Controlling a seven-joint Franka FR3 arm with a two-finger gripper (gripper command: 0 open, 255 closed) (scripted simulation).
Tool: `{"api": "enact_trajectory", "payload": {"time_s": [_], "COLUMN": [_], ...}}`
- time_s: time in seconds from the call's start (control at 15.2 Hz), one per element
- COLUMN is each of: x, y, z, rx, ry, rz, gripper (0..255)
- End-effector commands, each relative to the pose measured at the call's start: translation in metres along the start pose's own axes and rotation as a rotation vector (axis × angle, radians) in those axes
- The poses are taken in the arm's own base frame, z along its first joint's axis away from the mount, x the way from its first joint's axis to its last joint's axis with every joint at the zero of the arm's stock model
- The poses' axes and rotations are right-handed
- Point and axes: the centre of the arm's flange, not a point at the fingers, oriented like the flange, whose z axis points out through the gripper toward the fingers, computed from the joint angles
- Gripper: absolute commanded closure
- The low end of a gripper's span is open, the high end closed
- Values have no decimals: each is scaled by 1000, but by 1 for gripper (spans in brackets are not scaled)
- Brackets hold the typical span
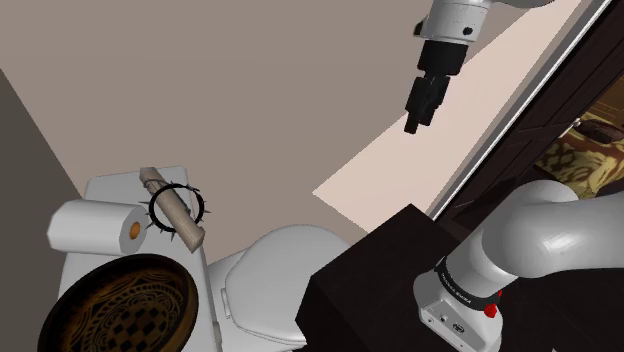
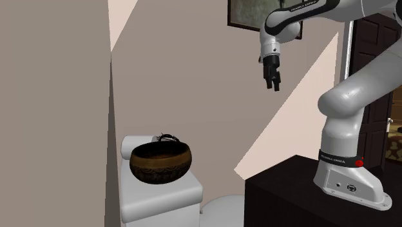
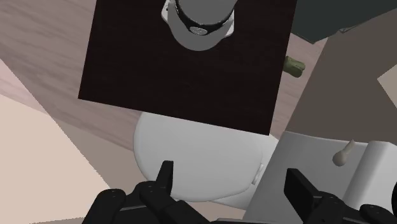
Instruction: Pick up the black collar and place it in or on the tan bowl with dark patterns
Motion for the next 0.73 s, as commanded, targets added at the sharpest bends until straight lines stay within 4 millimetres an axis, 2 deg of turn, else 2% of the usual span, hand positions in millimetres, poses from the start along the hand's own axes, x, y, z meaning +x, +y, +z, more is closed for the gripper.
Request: {"api": "enact_trajectory", "payload": {"time_s": [0.0,0.66], "x": [0,124], "y": [0,-42], "z": [0,35], "rx": [0,-20], "ry": [0,-22], "rz": [0,-245], "gripper": [0,0]}}
